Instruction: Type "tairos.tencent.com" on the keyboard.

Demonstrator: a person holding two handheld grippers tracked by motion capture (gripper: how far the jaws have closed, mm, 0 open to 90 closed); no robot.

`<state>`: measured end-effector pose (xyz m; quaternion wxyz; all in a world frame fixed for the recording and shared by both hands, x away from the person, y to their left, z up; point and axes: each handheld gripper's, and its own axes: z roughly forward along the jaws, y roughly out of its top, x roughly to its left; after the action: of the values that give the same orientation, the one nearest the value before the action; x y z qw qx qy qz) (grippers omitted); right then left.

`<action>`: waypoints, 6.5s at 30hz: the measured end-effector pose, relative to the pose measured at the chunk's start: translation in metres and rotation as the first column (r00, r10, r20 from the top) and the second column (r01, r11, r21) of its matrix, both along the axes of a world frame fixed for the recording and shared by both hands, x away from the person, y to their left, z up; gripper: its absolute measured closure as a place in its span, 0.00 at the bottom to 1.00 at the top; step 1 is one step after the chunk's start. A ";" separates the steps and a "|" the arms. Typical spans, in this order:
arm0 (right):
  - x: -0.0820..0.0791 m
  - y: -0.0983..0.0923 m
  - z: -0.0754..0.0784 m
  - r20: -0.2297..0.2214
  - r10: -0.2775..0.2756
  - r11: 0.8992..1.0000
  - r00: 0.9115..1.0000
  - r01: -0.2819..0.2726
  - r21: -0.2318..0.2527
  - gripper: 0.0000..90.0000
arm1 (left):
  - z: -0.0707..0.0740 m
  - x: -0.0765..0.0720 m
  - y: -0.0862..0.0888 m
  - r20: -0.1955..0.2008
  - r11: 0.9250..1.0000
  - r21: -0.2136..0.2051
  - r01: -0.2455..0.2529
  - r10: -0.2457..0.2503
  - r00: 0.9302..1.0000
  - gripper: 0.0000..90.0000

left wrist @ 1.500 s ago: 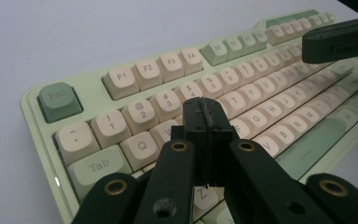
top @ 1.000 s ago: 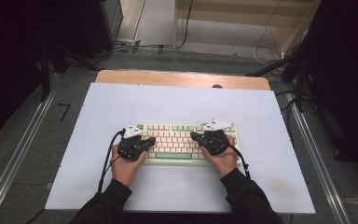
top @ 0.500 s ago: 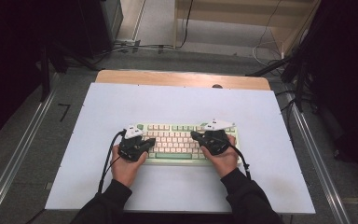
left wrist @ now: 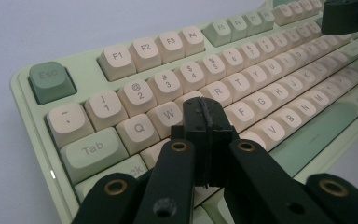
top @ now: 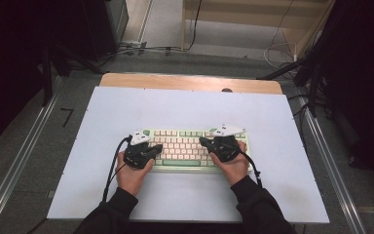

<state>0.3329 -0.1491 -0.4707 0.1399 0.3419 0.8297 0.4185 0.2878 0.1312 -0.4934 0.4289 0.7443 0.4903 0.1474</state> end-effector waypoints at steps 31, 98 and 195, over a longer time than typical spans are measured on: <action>-0.008 -0.007 0.001 -0.005 0.010 1.000 1.000 -0.010 -0.012 0.98 | 0.004 -0.002 0.005 0.041 0.999 -0.044 -0.011 0.013 0.999 1.00; -0.025 -0.007 -0.013 -0.037 0.049 0.998 0.998 -0.050 -0.028 0.98 | 0.008 0.009 -0.007 0.050 0.998 -0.059 0.009 -0.006 0.999 1.00; -0.021 0.000 -0.008 -0.030 0.062 0.998 0.998 -0.063 -0.017 0.98 | 0.008 0.020 -0.016 0.038 0.999 -0.030 0.023 -0.022 0.999 1.00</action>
<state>0.3119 -0.1488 -0.4785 0.1177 0.3205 0.8458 0.4100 0.3077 0.1156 -0.4858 0.4509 0.7402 0.4760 0.1490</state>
